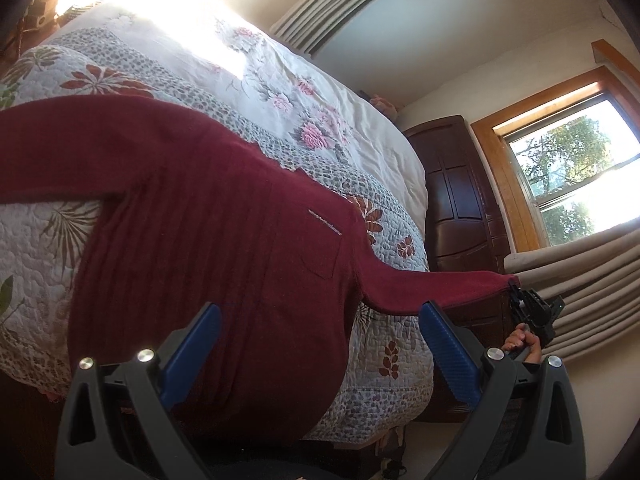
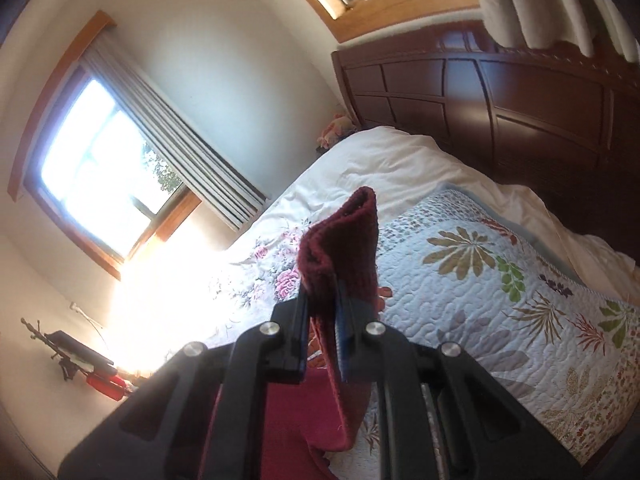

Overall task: Fold small clothes
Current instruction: 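Carry the sleeve with the right gripper across the sweater body and release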

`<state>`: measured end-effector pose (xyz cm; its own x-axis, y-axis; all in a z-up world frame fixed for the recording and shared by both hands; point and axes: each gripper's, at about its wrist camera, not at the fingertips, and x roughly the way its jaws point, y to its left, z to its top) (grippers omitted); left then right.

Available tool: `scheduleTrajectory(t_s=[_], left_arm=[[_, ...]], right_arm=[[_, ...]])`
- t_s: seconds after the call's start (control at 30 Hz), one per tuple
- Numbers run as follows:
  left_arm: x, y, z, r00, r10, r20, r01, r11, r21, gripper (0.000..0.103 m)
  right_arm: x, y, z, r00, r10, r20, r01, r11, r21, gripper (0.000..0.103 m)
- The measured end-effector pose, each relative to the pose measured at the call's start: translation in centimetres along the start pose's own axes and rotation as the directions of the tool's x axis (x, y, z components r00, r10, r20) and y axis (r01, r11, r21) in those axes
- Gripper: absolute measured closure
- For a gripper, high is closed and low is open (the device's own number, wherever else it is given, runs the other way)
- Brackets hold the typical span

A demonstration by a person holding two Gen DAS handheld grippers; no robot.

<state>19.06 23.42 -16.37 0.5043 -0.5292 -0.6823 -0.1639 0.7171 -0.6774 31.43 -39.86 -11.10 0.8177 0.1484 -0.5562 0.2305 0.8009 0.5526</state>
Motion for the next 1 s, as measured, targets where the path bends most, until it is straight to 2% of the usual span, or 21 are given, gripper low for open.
scheduleTrajectory(t_s=[0.23,0.37,0.47,0.53,0.67,0.77,0.9,1.0], left_arm=[[-0.6,4.1,1.4,0.998,-0.055,-0.014,0.054,0.997,-0.053,0.004],[-1.5,6.5,2.3,0.995,-0.086,0.042,0.09,0.99,-0.109,0.004],[-2.6,7.6,3.1,0.991,-0.052,0.123,0.065,0.992,-0.111,0.004],[-3.5,8.1,3.7,0.982,-0.023,0.188,0.043,0.994,-0.099,0.004],[-4.5,9.1,5.1,0.973,0.018,0.229,0.0,0.997,-0.076,0.004],[-4.8,10.0,6.1,0.975,0.039,0.217,-0.021,0.996,-0.085,0.004],[-3.9,11.4,7.6,0.99,-0.004,0.14,0.024,0.99,-0.137,0.004],[-3.1,11.9,8.4,0.992,-0.028,0.124,0.046,0.988,-0.147,0.004]], right_arm=[[1.6,10.8,-2.0,1.0,0.019,-0.02,-0.023,0.981,-0.195,0.093],[3.7,16.2,-4.9,0.997,0.037,-0.068,-0.054,0.958,-0.282,0.093],[6.0,19.7,-7.7,0.991,0.054,-0.12,-0.09,0.943,-0.321,0.093],[7.8,22.0,-9.8,0.985,0.06,-0.159,-0.112,0.933,-0.343,0.093],[11.2,26.6,-14.5,0.969,0.066,-0.237,-0.155,0.914,-0.376,0.093],[13.7,29.8,-18.6,0.955,0.049,-0.293,-0.175,0.889,-0.423,0.093],[16.9,32.3,-24.5,0.931,0.01,-0.364,-0.2,0.849,-0.489,0.093],[19.4,32.8,-29.2,0.907,-0.047,-0.418,-0.204,0.821,-0.534,0.093]])
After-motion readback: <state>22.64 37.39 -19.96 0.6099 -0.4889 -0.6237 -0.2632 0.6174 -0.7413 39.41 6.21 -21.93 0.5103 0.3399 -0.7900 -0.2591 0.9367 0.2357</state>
